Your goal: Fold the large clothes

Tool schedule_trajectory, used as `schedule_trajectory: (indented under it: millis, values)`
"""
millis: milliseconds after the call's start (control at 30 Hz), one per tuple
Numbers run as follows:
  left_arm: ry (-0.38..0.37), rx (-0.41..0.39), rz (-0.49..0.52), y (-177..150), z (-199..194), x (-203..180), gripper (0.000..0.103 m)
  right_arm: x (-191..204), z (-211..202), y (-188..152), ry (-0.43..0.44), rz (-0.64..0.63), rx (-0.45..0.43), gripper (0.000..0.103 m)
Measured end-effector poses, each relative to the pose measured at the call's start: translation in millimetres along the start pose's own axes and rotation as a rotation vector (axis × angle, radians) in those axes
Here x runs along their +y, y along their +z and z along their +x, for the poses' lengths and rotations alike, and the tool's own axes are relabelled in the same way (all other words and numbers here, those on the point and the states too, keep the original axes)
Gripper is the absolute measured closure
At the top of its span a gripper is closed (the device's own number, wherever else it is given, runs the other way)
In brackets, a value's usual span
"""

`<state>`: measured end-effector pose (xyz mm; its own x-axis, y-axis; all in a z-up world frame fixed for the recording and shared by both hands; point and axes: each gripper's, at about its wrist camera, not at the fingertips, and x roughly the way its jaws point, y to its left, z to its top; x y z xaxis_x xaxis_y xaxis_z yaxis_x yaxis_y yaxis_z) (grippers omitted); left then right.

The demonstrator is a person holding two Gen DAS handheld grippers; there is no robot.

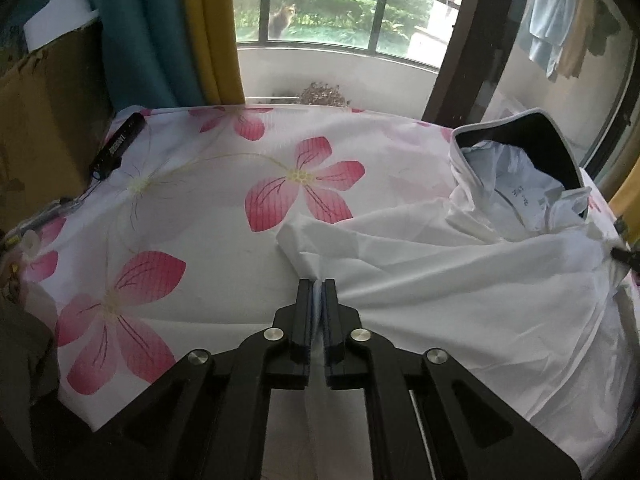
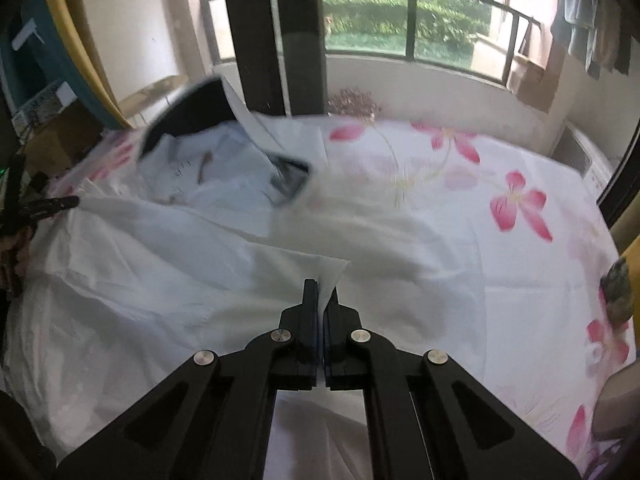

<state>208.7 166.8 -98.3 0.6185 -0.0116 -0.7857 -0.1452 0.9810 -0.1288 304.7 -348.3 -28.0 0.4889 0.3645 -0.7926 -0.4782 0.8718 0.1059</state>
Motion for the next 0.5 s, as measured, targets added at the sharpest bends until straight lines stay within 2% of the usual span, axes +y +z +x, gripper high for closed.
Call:
schedule_trajectory:
  millis: [133, 200, 267, 333, 400, 500]
  values:
    - [-0.001, -0.03, -0.013, 4, -10, -1, 0.06, -3, 10, -8, -0.029, 0.012, 0.04, 0.1]
    - [-0.003, -0.049, -0.008, 7, -17, -4, 0.058, -4, 10, -10, -0.033, 0.011, 0.046, 0.097]
    - [-0.006, -0.067, 0.004, 10, -23, -8, 0.056, -6, 6, -10, -0.046, 0.013, 0.048, 0.09]
    - [-0.003, -0.087, 0.021, 14, -31, -15, 0.051, -9, 0, -9, -0.062, 0.017, 0.04, 0.074]
    - [-0.006, -0.111, 0.042, 20, -38, -22, 0.05, -12, -5, -5, -0.075, 0.019, 0.029, 0.067]
    - [-0.025, -0.125, 0.069, 32, -41, -33, 0.05, -15, -11, 3, -0.095, 0.016, 0.015, 0.064]
